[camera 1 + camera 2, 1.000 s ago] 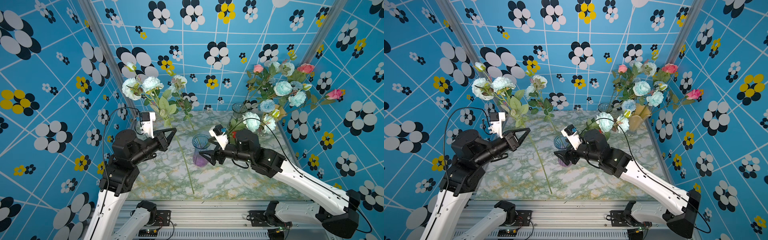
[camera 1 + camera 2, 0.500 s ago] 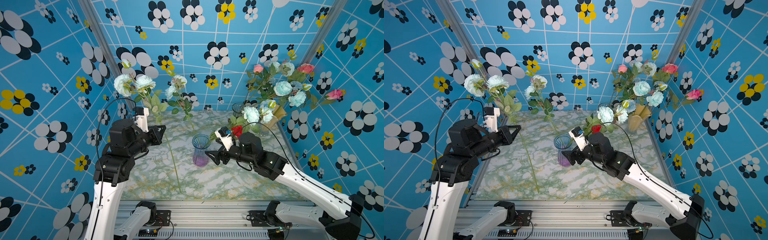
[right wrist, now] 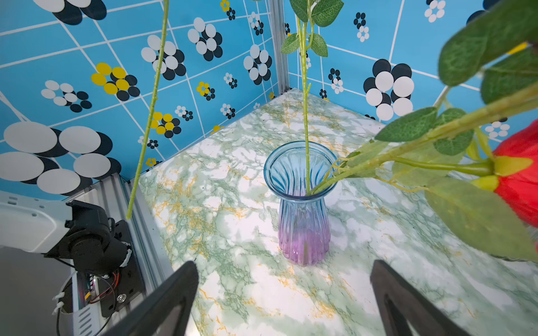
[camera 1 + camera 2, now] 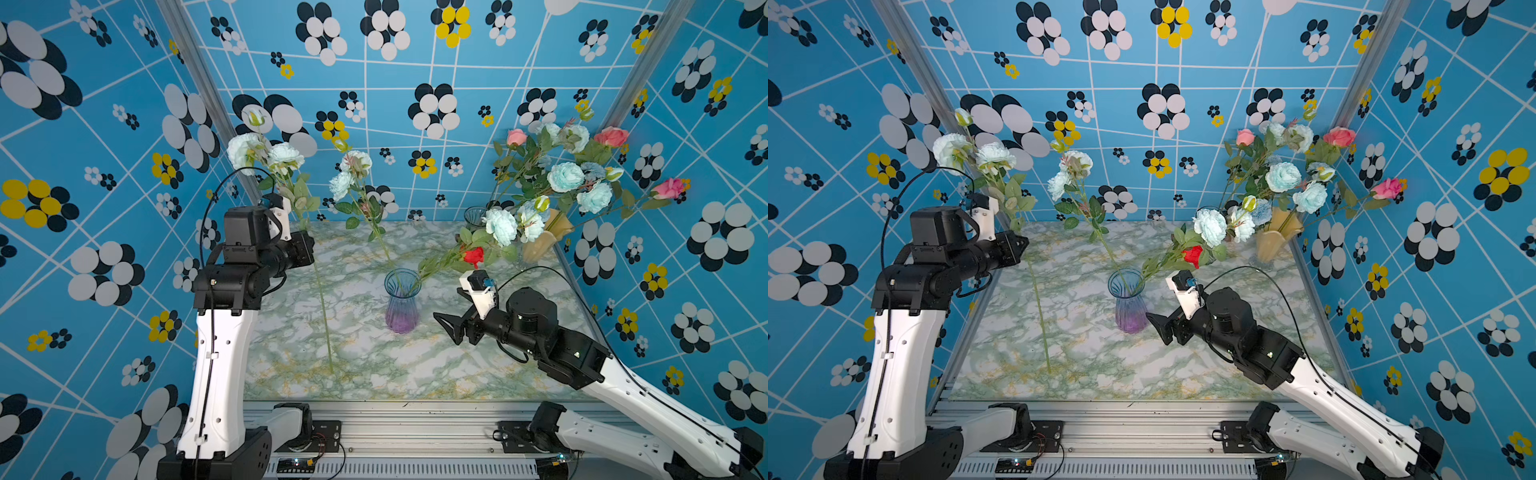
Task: Pick out blue flowers from the vase
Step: Place the flower at the center of the board.
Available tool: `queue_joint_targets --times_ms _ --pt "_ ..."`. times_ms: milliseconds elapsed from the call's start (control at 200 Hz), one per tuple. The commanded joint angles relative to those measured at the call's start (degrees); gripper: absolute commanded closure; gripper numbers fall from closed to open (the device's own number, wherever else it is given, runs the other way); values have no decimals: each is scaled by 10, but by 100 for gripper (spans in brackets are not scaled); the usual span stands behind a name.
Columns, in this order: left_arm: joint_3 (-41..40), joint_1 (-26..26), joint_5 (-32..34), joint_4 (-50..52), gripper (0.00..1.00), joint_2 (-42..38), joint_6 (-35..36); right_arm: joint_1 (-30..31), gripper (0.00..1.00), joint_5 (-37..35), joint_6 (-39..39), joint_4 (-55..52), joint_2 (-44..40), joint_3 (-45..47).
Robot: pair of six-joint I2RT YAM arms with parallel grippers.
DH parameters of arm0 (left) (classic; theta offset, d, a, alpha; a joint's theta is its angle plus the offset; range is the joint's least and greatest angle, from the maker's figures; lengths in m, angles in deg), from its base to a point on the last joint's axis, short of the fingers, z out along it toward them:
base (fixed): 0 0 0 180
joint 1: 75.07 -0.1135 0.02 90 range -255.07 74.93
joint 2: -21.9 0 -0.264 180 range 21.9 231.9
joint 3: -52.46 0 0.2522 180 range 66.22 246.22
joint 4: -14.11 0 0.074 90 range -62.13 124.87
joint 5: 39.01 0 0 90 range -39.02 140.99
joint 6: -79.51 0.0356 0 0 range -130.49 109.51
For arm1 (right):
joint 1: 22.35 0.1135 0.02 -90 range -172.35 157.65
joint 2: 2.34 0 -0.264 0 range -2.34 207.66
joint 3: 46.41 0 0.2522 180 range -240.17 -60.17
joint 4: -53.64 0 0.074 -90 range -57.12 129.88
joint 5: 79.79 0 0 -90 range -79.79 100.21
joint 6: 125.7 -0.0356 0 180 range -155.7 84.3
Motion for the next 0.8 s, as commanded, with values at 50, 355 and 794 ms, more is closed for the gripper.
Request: queue_joint_targets --times_ms 50,355,794 --pt "41 -8 101 53 100 62 71 -3 1 -14 -24 -17 -53 24" --pt "88 -8 207 52 100 211 146 -3 1 -17 -39 -30 -73 58" --pt "142 -40 245 -3 100 413 199 -4 1 -40 -34 -10 -79 77"
